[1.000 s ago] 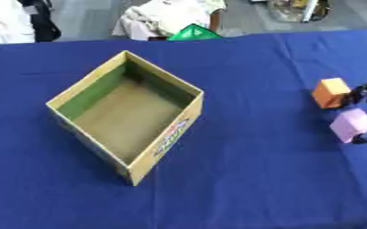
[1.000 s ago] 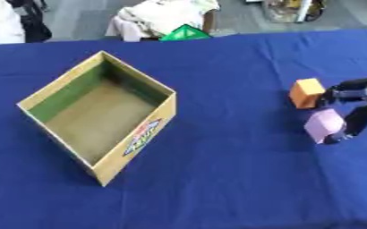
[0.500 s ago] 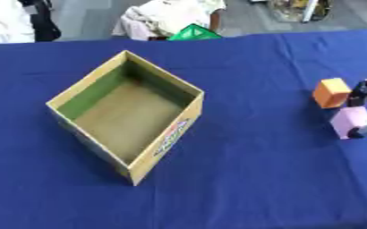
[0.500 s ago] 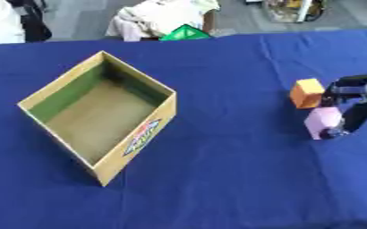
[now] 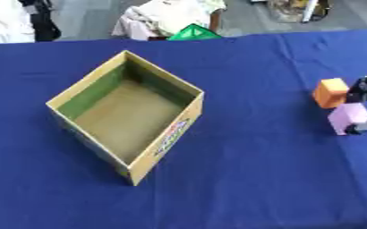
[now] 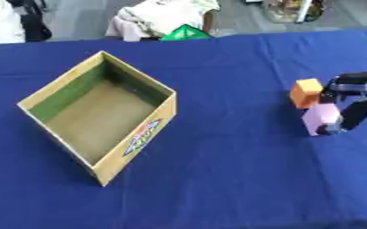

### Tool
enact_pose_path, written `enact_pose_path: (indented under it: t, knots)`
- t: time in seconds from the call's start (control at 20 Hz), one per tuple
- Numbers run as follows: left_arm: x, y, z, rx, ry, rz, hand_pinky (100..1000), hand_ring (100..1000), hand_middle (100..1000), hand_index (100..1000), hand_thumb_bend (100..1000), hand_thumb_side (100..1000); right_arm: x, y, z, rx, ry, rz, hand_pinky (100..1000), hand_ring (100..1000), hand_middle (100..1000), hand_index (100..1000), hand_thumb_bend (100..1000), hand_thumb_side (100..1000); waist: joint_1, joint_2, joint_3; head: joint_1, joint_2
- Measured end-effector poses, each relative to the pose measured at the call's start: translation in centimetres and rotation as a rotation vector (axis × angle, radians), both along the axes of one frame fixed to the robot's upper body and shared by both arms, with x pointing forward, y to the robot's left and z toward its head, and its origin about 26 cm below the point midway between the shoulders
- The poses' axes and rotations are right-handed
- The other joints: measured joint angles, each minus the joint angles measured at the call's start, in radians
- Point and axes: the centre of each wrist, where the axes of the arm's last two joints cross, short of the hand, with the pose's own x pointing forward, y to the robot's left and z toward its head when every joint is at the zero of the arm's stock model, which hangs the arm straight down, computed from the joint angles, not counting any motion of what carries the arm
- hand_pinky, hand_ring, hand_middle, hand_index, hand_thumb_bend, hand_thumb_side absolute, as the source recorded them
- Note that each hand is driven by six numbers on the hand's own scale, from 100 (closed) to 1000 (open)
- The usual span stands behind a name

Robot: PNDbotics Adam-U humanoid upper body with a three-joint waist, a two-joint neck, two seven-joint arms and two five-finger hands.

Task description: Pick up objects on the table and place them in the box.

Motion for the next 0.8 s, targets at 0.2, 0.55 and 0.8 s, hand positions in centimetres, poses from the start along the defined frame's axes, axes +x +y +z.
enact_pose_path:
  t: [0.2,0.55,0.8]
  knots:
    - [0.0,0.0,0.0,-0.001,0.0,0.001,847,663,731,854,531,957,0.0,1.3,2.1,0.013,-0.043,0.038,717,707,542,547,360,381,-0.001,-0.001,-0.003,0.008,0.0]
    - [0.0,0.0,-0.1,0.0,0.0,0.004,847,663,731,854,533,956,-0.5,4.4,5.8,0.029,-0.109,0.156,691,687,549,547,330,406,-0.007,-0.005,-0.006,0.024,0.0]
    - [0.0,0.0,-0.1,0.0,0.0,0.004,847,663,731,854,534,955,-1.0,7.5,8.7,0.042,-0.203,0.313,667,669,551,547,322,415,-0.007,-0.007,0.002,0.026,0.0]
